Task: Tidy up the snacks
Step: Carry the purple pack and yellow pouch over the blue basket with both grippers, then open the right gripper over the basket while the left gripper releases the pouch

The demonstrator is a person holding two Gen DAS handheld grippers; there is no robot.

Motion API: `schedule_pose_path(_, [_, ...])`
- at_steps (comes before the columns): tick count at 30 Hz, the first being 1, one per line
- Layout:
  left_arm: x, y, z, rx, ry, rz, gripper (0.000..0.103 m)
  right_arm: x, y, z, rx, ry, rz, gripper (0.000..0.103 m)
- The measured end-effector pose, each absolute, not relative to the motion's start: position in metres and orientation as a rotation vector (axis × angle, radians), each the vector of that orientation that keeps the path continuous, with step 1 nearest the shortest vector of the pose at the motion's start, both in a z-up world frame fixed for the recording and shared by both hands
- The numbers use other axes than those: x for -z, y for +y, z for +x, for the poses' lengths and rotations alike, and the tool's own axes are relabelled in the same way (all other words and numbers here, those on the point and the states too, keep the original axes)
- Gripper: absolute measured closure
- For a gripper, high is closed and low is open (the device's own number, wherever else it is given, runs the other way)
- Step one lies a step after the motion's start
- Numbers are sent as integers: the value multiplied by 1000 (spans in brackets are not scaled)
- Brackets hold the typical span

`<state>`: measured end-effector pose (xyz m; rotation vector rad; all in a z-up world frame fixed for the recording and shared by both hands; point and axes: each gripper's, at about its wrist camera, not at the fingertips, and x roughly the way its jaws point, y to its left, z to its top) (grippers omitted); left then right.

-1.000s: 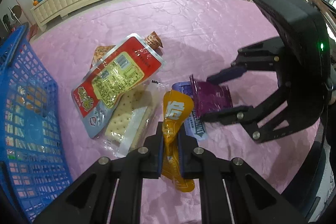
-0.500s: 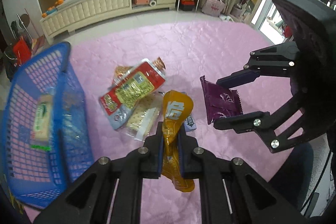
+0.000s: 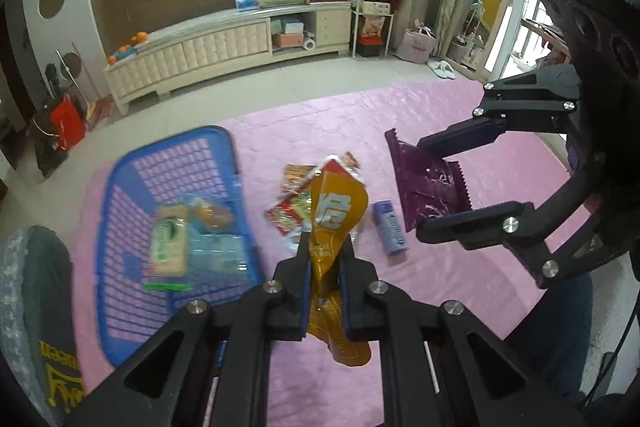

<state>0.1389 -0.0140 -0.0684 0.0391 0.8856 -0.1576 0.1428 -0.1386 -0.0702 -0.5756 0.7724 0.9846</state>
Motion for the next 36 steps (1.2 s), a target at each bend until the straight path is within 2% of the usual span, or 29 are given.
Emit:
schedule_pose_path(14, [52,64,132,85,878,27,93,48,-57,146,-996,734,-608,45])
schedule_pose_path(25, [57,116,165,56,876,9,92,67,-7,196,-938,812,-534,45])
schedule_pose_path(36, [89,142,198,39,917,-57,92,95,23,256,-828,925,-424,45])
